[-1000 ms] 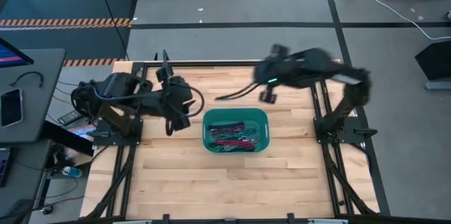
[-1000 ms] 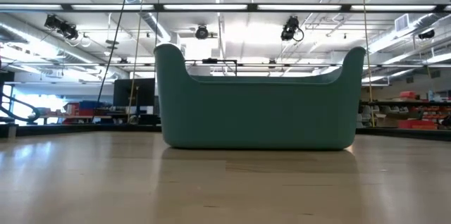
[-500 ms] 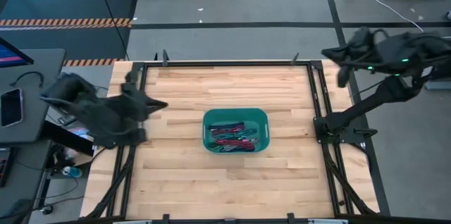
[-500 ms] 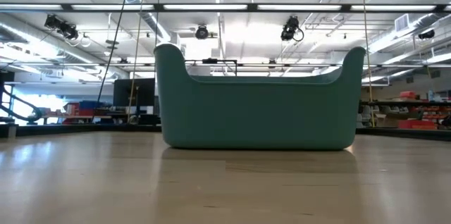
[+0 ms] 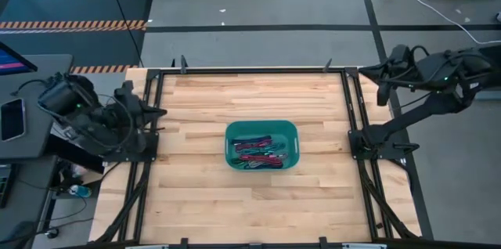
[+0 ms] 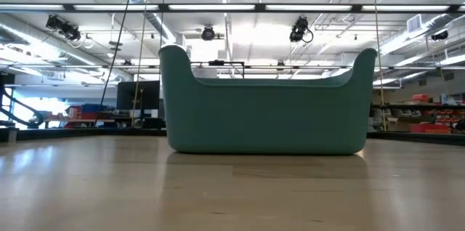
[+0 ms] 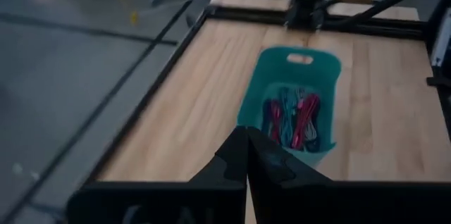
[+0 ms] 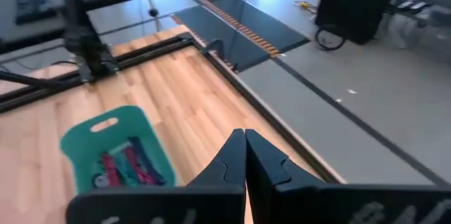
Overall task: Pick and place USB-C Cables
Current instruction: Return to Home Position
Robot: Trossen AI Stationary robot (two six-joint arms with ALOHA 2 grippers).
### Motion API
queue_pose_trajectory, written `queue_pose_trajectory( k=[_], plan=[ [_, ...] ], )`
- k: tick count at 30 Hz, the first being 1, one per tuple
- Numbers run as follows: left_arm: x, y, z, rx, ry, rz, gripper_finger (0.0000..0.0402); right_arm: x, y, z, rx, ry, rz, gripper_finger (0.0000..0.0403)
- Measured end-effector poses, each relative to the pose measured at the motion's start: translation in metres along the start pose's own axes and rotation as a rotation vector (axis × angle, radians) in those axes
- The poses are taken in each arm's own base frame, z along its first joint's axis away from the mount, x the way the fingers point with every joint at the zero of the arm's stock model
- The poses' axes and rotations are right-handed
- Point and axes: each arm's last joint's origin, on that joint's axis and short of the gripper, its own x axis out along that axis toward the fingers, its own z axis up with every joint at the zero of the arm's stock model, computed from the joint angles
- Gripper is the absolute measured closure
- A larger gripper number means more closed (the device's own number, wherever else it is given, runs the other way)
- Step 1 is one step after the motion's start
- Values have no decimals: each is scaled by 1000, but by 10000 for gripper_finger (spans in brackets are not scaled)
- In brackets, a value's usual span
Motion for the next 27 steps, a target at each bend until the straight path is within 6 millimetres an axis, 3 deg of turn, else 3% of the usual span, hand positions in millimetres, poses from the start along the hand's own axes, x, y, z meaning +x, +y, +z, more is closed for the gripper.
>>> queue_pose_trajectory(
  k=[7,13,20,27],
  plan=[
    [35,-7,-75,-172,-31,-71,397,14,3,-29,94,-75,145,402],
    [65,-24,-127,-313,-119,-205,397,34,19,-53,109,-191,476,399],
    [91,-39,-168,-504,-155,-320,396,54,35,-80,115,-174,740,377],
    [104,-46,-193,-521,-28,-416,395,53,41,-87,356,58,971,376]
  ],
)
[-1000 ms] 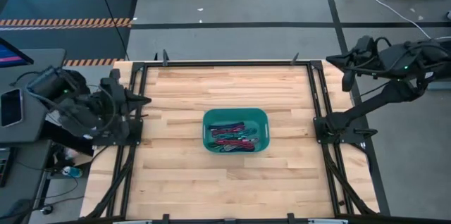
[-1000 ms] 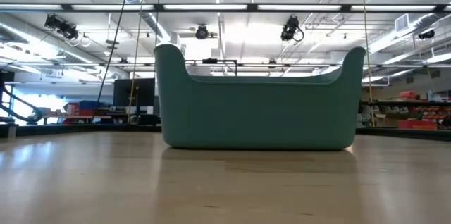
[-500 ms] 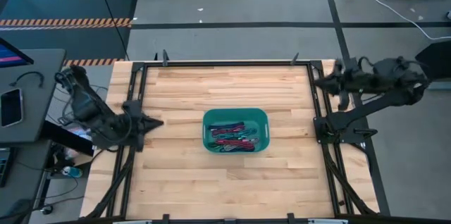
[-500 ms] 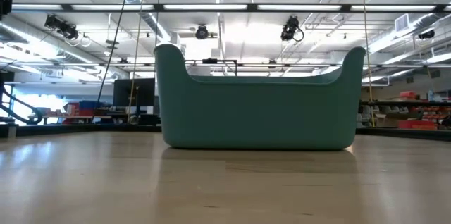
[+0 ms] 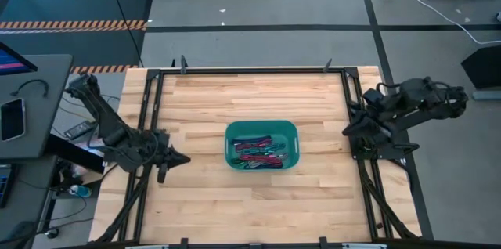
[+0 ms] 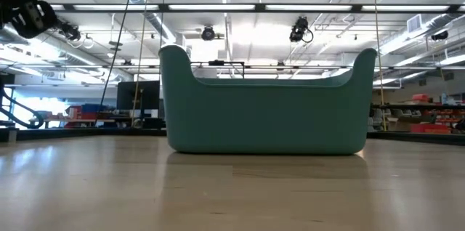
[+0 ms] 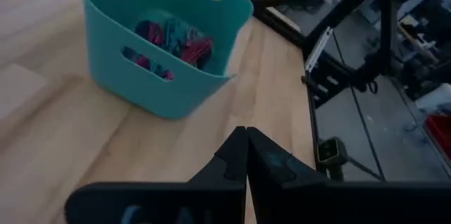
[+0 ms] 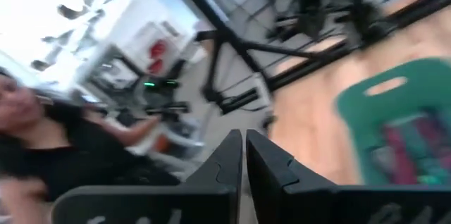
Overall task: Pick and place USB-C Cables
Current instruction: Return to Home Position
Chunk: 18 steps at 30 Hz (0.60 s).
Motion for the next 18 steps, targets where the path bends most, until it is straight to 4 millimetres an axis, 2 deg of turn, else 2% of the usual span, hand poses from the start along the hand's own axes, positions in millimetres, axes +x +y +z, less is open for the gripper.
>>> queue_pose_trajectory(
  k=[2,4,8,13,16,18],
  plan=[
    [1,1,0,-9,-19,6,395,0,3,3,7,-24,36,376],
    [1,1,3,1,-98,50,395,0,8,7,-70,-55,103,376],
    [2,1,12,141,-249,145,395,-4,23,13,-305,-52,385,375],
    [6,-2,29,354,-343,214,395,-13,32,10,-577,27,716,376],
    [10,-1,42,449,-383,240,395,-21,33,5,-656,57,815,375],
    [11,2,49,506,-385,218,395,-31,32,1,-679,60,813,374]
  ],
)
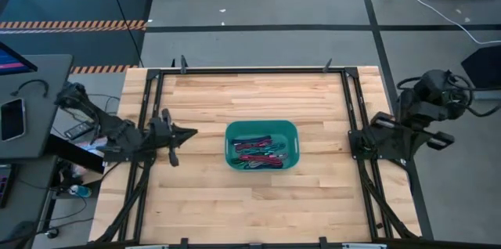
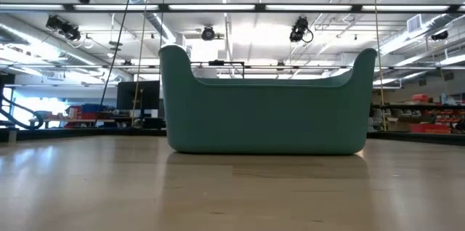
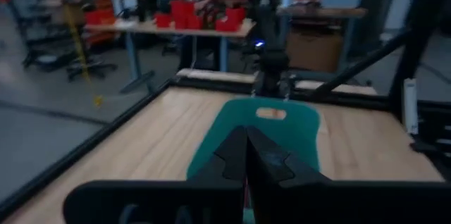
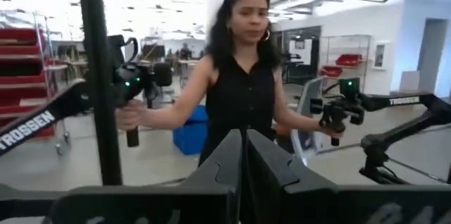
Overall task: Pick and place USB-C Cables
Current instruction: Return to Home Position
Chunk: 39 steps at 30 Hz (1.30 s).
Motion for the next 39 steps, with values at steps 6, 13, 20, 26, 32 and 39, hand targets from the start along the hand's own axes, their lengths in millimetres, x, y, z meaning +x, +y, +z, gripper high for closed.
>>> queue_pose_trajectory(
  k=[6,13,20,26,32,39],
  plan=[
    [11,22,8,29,-30,-70,395,-29,30,-14,-93,25,-189,376],
    [19,40,11,21,-33,-125,395,-45,46,-39,-136,32,-236,375],
    [23,46,11,6,-27,-193,395,-43,29,-83,-106,72,-432,374],
    [24,46,11,9,-21,-203,395,-37,19,-88,-95,85,-438,375],
    [24,46,10,9,-14,-203,395,-33,4,-103,-86,91,-620,374],
    [24,46,10,9,-12,-203,395,-28,-10,-111,-61,117,-758,375]
  ],
)
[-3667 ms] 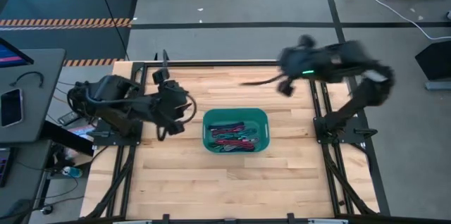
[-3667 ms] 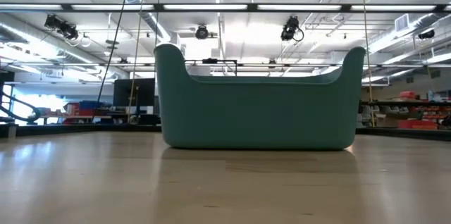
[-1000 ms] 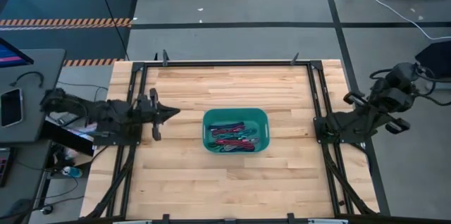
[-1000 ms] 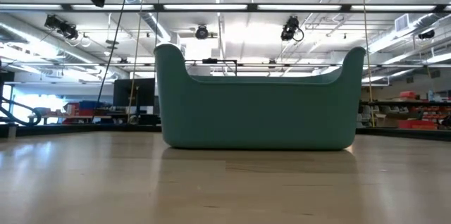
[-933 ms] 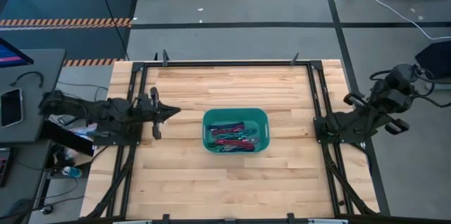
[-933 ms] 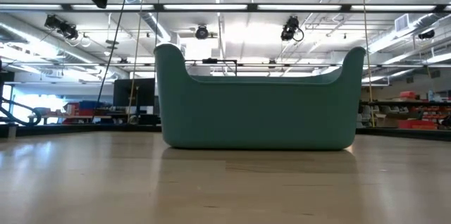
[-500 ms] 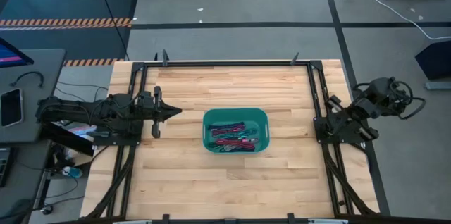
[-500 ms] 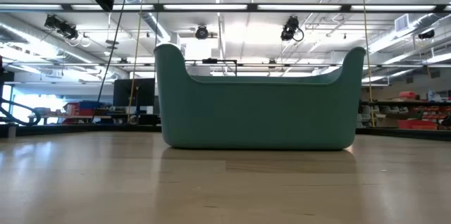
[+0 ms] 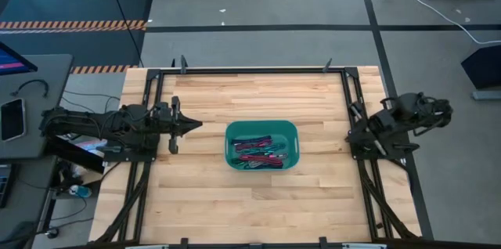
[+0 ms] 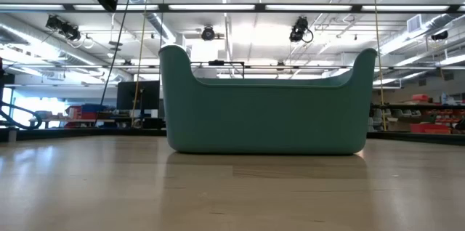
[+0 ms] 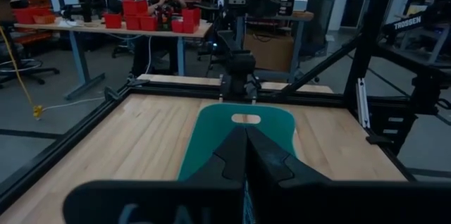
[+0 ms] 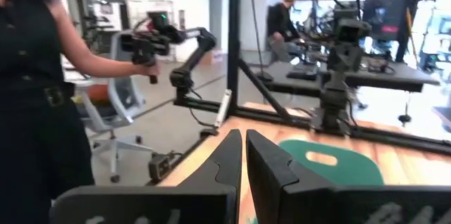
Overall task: Pick and place USB-C Cables
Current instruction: Return to Home Position
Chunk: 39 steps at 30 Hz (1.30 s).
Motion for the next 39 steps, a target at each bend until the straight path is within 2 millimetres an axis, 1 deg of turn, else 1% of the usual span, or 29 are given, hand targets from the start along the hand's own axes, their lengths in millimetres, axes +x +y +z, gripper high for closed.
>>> queue_pose_trajectory(
  k=[5,9,12,16,20,22,26,30,34,37,39],
  plan=[
    [0,0,-1,1,5,0,395,8,-3,0,10,0,-45,372],
    [0,0,-1,0,5,0,395,17,-4,-15,-16,69,-37,369],
    [0,0,-1,-8,6,0,395,19,-4,-20,63,84,-38,368],
    [0,0,0,-9,5,0,395,18,-5,-21,98,86,-95,368],
    [0,0,0,-9,5,0,395,21,-8,-21,-10,42,-150,368],
    [0,0,0,-9,5,0,395,26,-9,-29,-47,41,-170,368],
    [0,0,0,-9,5,0,395,36,-11,-57,-31,72,-204,368],
    [0,0,0,-8,5,0,395,42,-12,-75,-56,28,-218,369],
    [0,0,-1,0,10,1,395,38,-13,-79,-82,28,-254,368],
    [0,0,-1,-4,14,1,395,33,-13,-84,-102,75,-283,369],
    [0,0,-1,-6,14,1,395,30,-13,-82,-120,72,-314,368]
  ],
)
